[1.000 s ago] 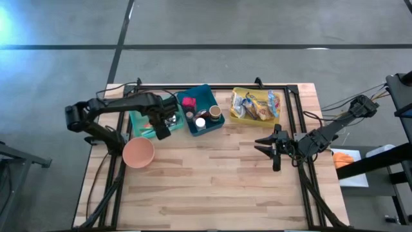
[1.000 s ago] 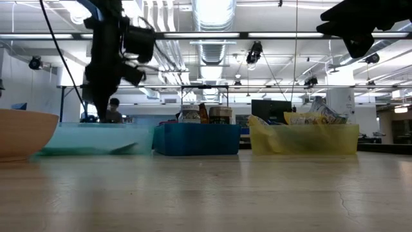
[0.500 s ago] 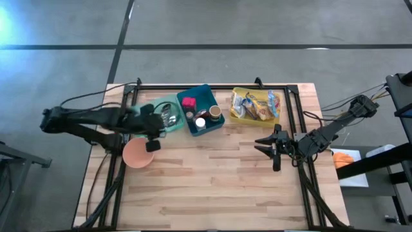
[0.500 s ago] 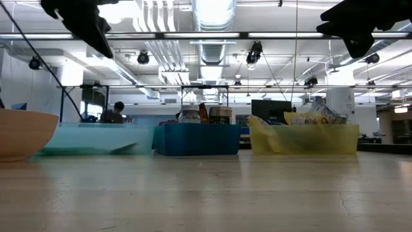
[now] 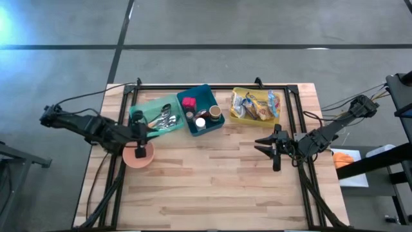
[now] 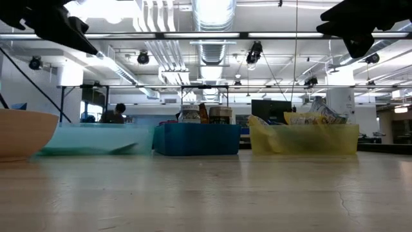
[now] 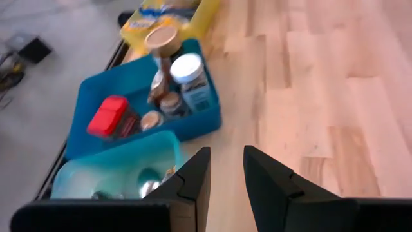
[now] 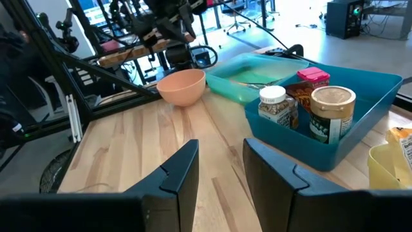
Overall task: Pick & Place Food Item
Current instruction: Return To Home Position
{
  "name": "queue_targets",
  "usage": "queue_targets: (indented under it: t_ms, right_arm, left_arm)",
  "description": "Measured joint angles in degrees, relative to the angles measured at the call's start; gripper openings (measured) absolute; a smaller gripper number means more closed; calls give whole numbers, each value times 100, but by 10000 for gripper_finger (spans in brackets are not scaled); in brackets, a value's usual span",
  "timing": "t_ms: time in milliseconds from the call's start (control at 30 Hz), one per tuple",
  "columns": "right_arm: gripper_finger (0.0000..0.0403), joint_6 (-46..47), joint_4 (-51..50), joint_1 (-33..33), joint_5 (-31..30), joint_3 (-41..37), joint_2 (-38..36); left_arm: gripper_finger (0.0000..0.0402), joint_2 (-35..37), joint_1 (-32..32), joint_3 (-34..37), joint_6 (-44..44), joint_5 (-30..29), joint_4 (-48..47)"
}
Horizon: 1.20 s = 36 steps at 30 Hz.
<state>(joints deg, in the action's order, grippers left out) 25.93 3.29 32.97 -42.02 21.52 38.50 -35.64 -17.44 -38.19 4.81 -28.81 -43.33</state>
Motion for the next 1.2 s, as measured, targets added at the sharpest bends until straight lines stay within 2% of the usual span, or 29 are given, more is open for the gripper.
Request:
queue_targets:
  t_ms: [267,633,1000,1200]
  right_arm:
    - [119,0,0,2,0,0,2]
    - [119,0,0,2,0,0,0]
    - [119,0,0,1,1,0,0]
    - [119,-2,3,2,0,0,2]
  left_arm:
    - [94,813,-4,1201,-964,934,1706]
    - [94,1791,-6,2488,-1353,1193,3187]
    - [94,2474,-11,3359,-1498,1215,3661]
    - [94,2530,-26,3586,-1631,1460,4041]
